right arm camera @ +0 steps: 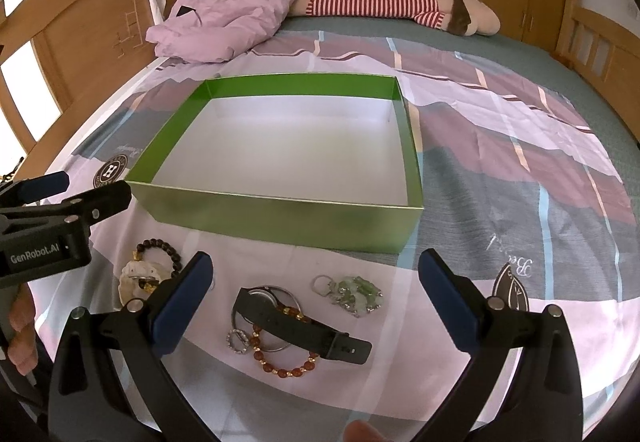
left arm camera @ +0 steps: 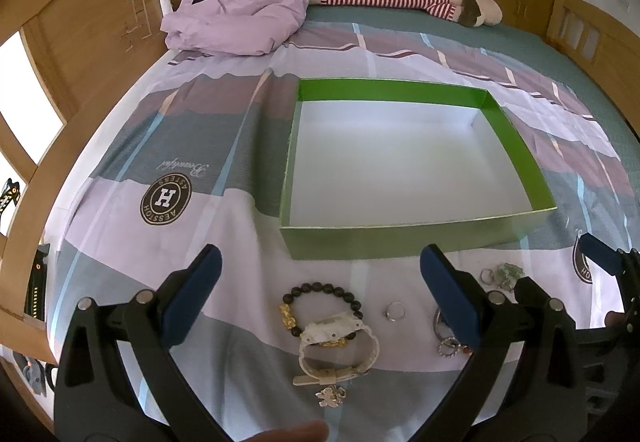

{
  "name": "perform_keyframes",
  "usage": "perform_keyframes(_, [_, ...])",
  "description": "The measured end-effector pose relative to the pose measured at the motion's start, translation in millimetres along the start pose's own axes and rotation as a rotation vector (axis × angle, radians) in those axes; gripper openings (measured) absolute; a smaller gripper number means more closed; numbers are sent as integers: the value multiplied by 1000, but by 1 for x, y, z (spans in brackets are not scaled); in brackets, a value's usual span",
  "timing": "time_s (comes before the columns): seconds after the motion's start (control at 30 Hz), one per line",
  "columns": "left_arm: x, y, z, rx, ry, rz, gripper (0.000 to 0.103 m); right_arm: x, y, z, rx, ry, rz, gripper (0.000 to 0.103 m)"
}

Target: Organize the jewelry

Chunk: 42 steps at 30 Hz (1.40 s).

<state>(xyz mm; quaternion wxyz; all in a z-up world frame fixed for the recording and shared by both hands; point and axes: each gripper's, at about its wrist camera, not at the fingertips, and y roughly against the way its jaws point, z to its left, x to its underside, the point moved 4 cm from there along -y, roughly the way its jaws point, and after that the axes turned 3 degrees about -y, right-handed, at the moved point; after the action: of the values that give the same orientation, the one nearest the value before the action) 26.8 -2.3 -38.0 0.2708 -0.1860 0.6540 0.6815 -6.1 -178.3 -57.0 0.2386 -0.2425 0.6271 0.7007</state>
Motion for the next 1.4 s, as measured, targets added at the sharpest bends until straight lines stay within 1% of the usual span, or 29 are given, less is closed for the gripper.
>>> perform_keyframes(0.43, [3, 0, -3, 9, -2, -1, 101, 3, 2, 5, 11, 25, -10, 102])
perform_keyframes(1.4, [5, -1, -6, 12, -10, 3, 101, 1, 6, 5, 5, 22, -14, 102])
